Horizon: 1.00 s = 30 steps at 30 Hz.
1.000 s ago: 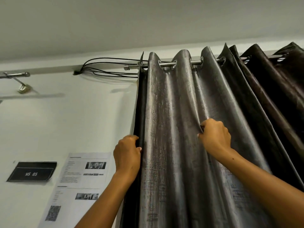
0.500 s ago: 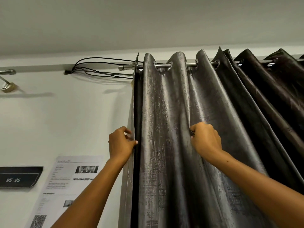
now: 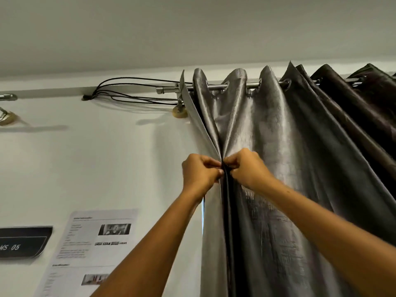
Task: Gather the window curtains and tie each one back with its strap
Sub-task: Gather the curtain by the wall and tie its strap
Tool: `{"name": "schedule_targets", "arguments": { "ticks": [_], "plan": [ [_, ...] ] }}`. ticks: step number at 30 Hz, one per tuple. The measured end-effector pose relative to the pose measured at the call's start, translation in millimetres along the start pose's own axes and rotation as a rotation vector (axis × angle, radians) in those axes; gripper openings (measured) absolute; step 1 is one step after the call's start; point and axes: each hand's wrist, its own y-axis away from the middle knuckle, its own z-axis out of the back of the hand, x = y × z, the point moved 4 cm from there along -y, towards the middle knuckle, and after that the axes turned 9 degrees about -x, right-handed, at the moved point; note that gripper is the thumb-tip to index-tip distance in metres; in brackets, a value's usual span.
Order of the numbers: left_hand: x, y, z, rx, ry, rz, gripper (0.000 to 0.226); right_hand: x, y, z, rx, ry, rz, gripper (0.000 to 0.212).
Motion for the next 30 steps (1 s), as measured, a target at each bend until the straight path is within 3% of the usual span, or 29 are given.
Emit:
{"name": "schedule_targets", "arguments": {
  "ticks": [3, 7, 13, 16, 21, 27, 30],
  "plan": [
    [-9, 0, -30, 0.030, 0.099, 0.043, 0.021, -36, 6, 28, 0.030, 0.146, -0.053, 0.034],
    [-35, 6, -89, 0.077, 0.158, 0.055, 0.016, -85, 20, 77, 0.009, 0.243, -0.149, 0.033],
    [-79, 20, -155, 0.128, 0.231, 0.013, 0.022, -122, 26, 148, -0.036, 0.080, -0.270, 0.035],
    [-64, 15, -130, 0.148, 0.155, -0.014, 0.020, -127, 23, 143, -0.034, -0.009, -0.340, 0.035],
    [-10, 20, -30, 0.027, -0.234, -0.055, 0.015, -95, 22, 94, 0.049, -0.118, -0.311, 0.035],
    [-5, 19, 1, -0.059, -0.183, -0.067, 0.017, -15, 27, 25, -0.002, 0.154, 0.014, 0.021],
    [-6, 18, -2, -0.047, -0.104, -0.011, 0.009, 8, 24, 7, -0.031, 0.109, 0.087, 0.012]
  ]
}}
